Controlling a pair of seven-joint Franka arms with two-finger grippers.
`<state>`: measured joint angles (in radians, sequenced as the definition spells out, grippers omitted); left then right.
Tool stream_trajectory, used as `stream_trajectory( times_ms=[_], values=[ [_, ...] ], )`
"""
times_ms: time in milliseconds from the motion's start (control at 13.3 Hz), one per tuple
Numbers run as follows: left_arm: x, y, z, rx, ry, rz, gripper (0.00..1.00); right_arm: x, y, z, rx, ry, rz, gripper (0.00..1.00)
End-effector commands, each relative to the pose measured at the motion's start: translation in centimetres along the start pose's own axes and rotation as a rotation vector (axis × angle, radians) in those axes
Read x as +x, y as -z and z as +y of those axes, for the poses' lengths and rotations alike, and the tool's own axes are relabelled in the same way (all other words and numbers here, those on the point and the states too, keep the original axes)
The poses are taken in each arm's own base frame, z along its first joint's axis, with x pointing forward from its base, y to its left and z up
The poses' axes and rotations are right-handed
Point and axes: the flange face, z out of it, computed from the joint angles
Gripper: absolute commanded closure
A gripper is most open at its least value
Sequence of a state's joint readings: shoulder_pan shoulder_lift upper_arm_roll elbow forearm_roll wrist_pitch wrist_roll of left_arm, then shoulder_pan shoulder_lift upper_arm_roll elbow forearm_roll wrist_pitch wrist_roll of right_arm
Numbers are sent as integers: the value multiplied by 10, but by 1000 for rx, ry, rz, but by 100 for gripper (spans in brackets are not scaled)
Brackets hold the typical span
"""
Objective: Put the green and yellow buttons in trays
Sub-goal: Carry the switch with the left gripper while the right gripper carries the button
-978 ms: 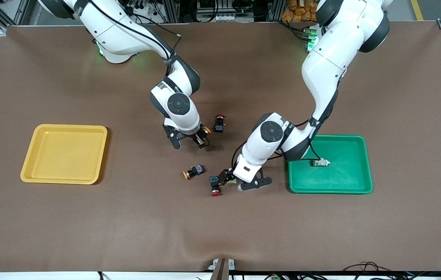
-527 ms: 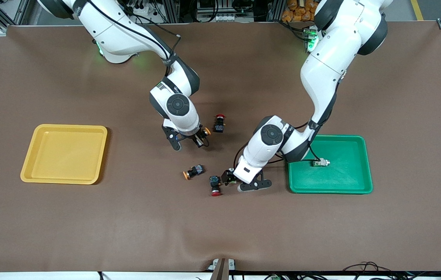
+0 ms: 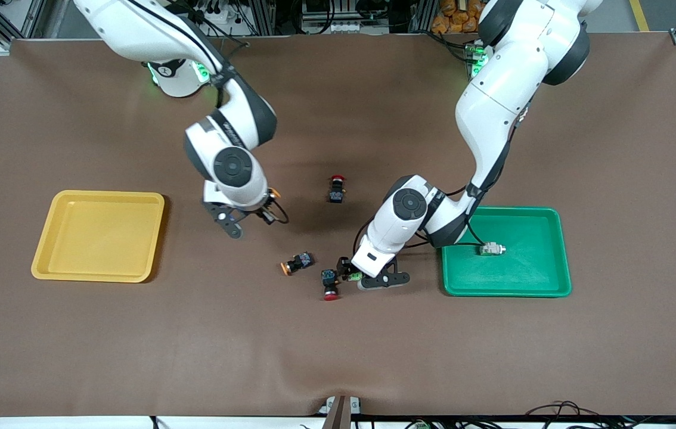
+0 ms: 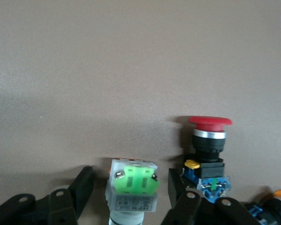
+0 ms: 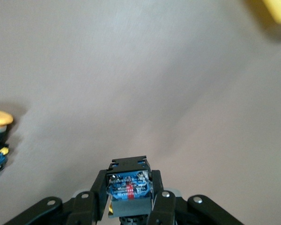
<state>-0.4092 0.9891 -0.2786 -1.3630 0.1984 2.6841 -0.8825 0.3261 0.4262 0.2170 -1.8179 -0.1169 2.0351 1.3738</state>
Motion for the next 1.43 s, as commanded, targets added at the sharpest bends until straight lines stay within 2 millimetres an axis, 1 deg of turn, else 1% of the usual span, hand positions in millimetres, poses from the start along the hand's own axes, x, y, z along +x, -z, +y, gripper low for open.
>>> stream_trajectory(
  times_ms=[0,75,151,226,301,376,452,527,602,677,753,828,903,978,1054,1129,1280,1355],
  values=[
    [1,0,5,0,-22,15,100,46,19,41,-11,77,5,100],
    [6,6,0,8,-15,16,100,58,21,57,-15,137,3,100],
    [13,15,-8,18,-7,20,100,77,21,76,-22,162,6,100],
    [29,35,-21,29,9,33,100,98,17,94,-34,181,5,100],
    [39,58,-32,42,18,41,100,114,16,110,-41,229,3,100],
    [49,82,-48,59,35,45,100,136,16,129,-40,271,-7,100],
    [54,105,-65,77,40,56,100,152,14,142,-42,293,-15,100],
    [58,126,-87,100,45,63,100,171,8,157,-47,312,-25,100],
    [60,141,-117,130,44,61,100,192,0,176,-52,356,-34,100],
    [64,156,-141,147,35,57,100,212,-4,195,-51,407,-39,100],
    [64,166,-157,166,46,37,100,231,-7,214,-47,455,-48,100],
    [66,174,-169,197,64,8,100,247,-11,231,-39,489,-59,100],
    [65,176,-179,242,75,-34,100,265,-15,249,-31,527,-62,100],
    [63,175,-190,288,81,-82,100,281,-20,266,-27,570,-57,100],
    [63,169,-201,304,87,-105,100,293,-29,281,-24,603,-55,100],
    [59,157,-209,312,97,-127,100,305,-36,292,-19,631,-29,100],
    [56,139,-218,318,118,-153,100,330,-61,308,-11,698,10,100],
    [58,140,-222,319,126,-150,100,335,-75,307,30,705,8,100]
  ],
)
